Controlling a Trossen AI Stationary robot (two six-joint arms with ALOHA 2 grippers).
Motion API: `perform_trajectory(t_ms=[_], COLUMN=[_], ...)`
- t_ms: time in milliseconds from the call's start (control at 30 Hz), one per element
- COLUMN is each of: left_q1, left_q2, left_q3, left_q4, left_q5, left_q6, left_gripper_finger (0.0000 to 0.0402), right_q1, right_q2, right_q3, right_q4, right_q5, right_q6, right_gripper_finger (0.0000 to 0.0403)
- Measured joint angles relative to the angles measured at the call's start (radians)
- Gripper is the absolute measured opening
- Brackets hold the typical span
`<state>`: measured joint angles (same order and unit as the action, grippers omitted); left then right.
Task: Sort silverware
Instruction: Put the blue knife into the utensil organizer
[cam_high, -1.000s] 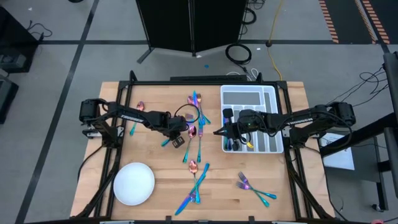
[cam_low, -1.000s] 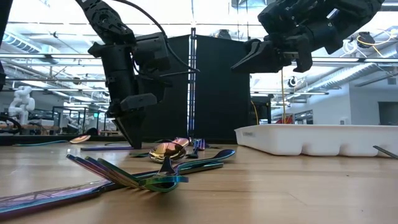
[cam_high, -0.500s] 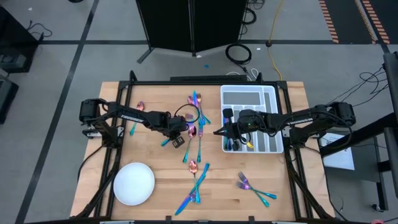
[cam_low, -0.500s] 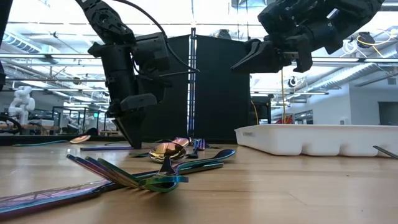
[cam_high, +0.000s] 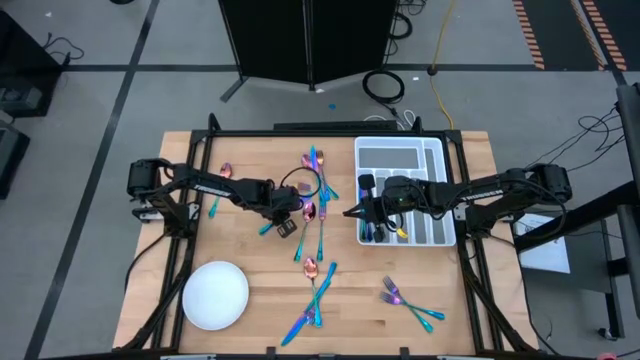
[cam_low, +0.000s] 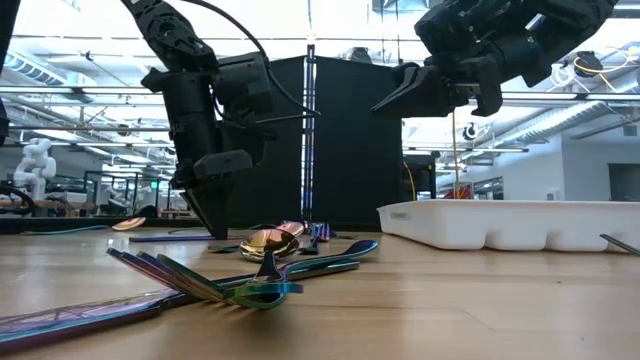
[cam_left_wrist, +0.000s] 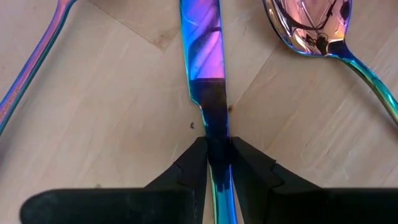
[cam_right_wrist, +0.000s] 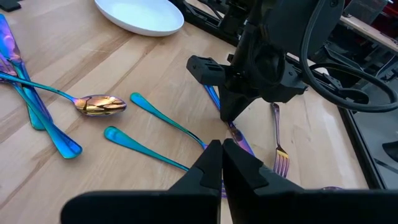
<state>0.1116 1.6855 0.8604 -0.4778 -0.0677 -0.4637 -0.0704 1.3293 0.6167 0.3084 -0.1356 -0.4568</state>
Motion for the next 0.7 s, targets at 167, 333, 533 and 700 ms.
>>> perform_trajectory(t_ms=[167,333,533,700], left_q1=[0.008,0.029,0.032,0.033], left_q2=[-0.014,-0.043,-0.045,-0.045], left_q3=[-0.001,-0.004,-0.003,-0.002], left_q4=[-0.003,-0.017,-0.015,-0.010], left_q5=[0.011,0.022,0.022,0.023], left_q6=[0.002,0.000,0.000,0.001], left_gripper_finger=[0.0069,0.0069,0.0069,0.0069], right_q1=[0.000,0.000,0.000,0.000], right_q2=[0.000,0.000,0.000,0.000], right_q3=[0.000,0.000,0.000,0.000], right_q4=[0.000,-0.001,-0.005,-0.006], right_q5=[0.000,0.000,0.000,0.000], right_q6=[0.000,0.000,0.000,0.000], right_gripper_finger=[0.0000,0.0000,0.0000,0.0000])
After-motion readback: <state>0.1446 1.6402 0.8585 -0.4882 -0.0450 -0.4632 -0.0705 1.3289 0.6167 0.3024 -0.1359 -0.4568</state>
